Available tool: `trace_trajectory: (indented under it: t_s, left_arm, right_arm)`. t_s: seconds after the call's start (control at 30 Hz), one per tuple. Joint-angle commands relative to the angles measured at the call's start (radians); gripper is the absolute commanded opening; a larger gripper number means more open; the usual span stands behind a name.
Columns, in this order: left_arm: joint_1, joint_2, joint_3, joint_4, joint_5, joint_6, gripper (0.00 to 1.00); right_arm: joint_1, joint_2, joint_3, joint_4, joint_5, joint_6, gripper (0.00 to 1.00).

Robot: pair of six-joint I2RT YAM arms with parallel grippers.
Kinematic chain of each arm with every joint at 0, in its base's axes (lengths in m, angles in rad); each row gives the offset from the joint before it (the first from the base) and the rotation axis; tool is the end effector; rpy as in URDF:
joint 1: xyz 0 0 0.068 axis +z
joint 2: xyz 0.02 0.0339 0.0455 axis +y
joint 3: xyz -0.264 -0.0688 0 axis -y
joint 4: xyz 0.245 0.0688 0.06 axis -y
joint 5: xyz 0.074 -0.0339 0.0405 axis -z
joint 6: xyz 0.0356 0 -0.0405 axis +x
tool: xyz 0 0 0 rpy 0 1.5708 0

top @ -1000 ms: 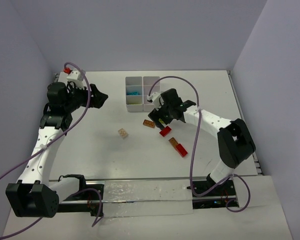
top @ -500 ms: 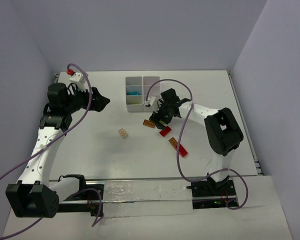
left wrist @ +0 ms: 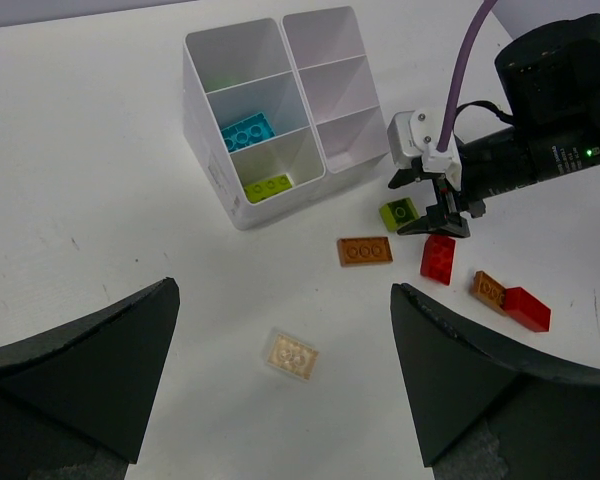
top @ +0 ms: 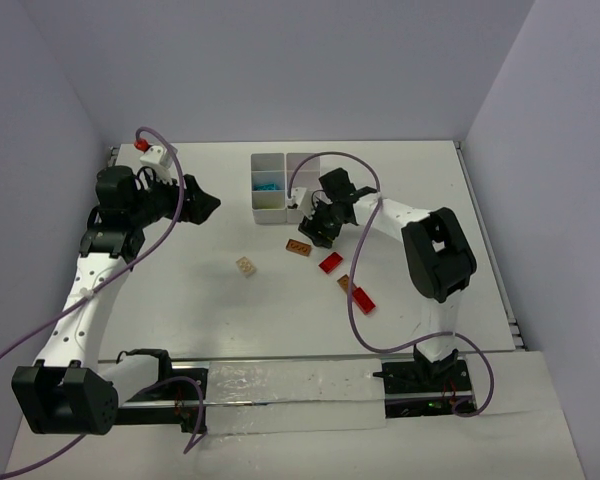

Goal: Sort the legos into containers by color

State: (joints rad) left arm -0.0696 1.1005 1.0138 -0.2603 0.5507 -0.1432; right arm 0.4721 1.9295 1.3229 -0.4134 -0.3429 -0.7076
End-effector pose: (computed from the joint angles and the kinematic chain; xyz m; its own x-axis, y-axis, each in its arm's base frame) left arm 0.2459 -0.0358 0.3519 -0.4143 -0.0930 -0.9054 0.4961 0.8109 -0.3103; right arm 0.3548 0.1946 0.1787 -0.1965 -0.7877 -0.5839 -0.9379 0.3247 -0.1225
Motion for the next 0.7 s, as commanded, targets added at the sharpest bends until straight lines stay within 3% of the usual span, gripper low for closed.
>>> trace_trajectory:
  t_s: [0.0, 0.27, 0.57, 0.67]
  left_arm:
    - [0.008, 0.007, 0.039, -0.002, 0.022, 0.017, 0.97]
    - [0.008, 0.017, 0.045, -0.004, 0.032, 0.007, 0.97]
    - [0.008, 0.028, 0.051, -0.003, 0.03, 0.007, 0.97]
    - [0.008, 0.026, 0.051, -0.006, 0.025, 0.01, 0.97]
  right_arm:
    - [-0.006, 0.012, 0.045, -0.073, -0.028, -0.044, 0.66]
    - [-0.006, 0.01, 0.027, -0.102, 0.012, -0.057, 0.61]
    - [0.0, -0.032, 0.014, -0.115, 0.038, -0.063, 0.34]
    - [0.008, -0.073, 0.025, -0.144, 0.016, -0.051, 0.3]
